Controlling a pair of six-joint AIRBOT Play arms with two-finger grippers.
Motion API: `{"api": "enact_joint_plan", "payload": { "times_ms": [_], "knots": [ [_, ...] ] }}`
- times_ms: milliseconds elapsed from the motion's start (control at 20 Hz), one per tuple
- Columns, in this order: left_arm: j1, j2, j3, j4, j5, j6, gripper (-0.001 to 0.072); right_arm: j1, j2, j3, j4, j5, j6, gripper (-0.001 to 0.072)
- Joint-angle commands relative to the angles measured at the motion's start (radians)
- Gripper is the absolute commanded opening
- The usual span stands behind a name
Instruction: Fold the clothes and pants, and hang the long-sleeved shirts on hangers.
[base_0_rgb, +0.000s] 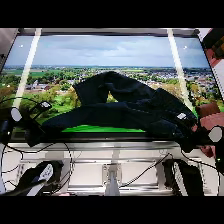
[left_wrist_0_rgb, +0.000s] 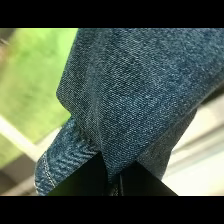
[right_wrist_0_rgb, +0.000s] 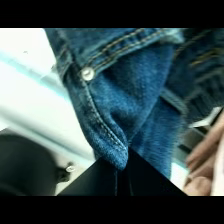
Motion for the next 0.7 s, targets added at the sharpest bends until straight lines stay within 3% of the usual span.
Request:
{"api": "enact_joint_plan", "payload": {
  "times_ms": [0, 200, 300, 350, 450, 500, 650],
  "knots": [
    [-0.001, 0.002, 0.006, 0.005, 0.217, 0.0, 0.0022, 0.001, 0.0, -0.009, 0.013, 0.109, -0.035, 0.004],
    [-0.001, 0.032, 0.027, 0.027, 0.481, 0.0, 0.0021, 0.001, 0.0, -0.009, 0.012, 0.179, -0.035, 0.0039],
    [0.0, 0.025, 0.026, -0.001, 0.511, 0.0, 0.0024, 0.001, 0.0, -0.009, 0.011, 0.171, -0.035, 0.0041],
    [0.0, 0.016, 0.026, -0.006, 0.493, 0.0, 0.0093, 0.001, 0.0, -0.009, 0.01, 0.161, -0.035, 0.0041],
    [0.0, 0.006, 0.026, -0.006, 0.441, 0.0, 0.0554, 0.001, 0.0, -0.009, 0.006, 0.14, -0.035, 0.0041],
    [0.001, 0.008, 0.026, 0.002, 0.415, -0.001, 0.072, 0.001, 0.0, -0.009, 0.003, 0.134, -0.035, 0.0041],
    [0.001, 0.017, 0.026, 0.031, 0.37, 0.0, 0.071, 0.001, 0.0, -0.009, 0.002, 0.126, -0.035, 0.0041]
  ]
}}
